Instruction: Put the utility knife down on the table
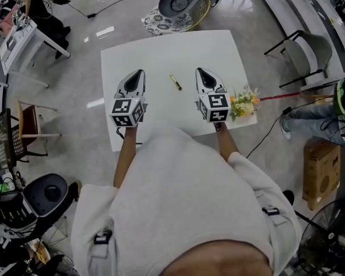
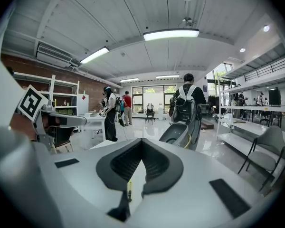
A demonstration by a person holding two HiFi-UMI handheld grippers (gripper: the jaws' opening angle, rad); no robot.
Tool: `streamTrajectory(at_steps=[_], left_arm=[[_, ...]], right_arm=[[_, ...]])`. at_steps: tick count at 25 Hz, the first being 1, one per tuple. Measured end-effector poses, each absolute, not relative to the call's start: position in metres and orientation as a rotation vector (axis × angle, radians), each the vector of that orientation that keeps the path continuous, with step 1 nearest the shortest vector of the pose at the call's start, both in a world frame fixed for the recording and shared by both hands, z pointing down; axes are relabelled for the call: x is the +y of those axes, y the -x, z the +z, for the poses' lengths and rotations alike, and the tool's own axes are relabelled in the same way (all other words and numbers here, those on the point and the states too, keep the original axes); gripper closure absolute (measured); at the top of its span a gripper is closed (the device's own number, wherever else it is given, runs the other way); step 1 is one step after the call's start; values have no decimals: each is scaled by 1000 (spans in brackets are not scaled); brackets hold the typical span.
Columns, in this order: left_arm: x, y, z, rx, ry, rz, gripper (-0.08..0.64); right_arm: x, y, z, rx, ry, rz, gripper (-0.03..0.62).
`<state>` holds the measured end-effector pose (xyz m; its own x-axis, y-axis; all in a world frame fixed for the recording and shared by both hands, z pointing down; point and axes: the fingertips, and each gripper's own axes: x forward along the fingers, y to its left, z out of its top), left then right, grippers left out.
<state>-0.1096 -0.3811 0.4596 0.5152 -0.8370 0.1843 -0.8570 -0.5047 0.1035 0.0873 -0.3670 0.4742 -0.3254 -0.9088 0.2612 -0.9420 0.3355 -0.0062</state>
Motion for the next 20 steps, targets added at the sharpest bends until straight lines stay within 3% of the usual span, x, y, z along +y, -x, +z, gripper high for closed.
streamTrajectory(at_steps=[20], left_arm=[[-362, 84, 465, -1434, -2570, 190, 540]], right_arm=[[-348, -106, 484, -2368, -1657, 250, 561]])
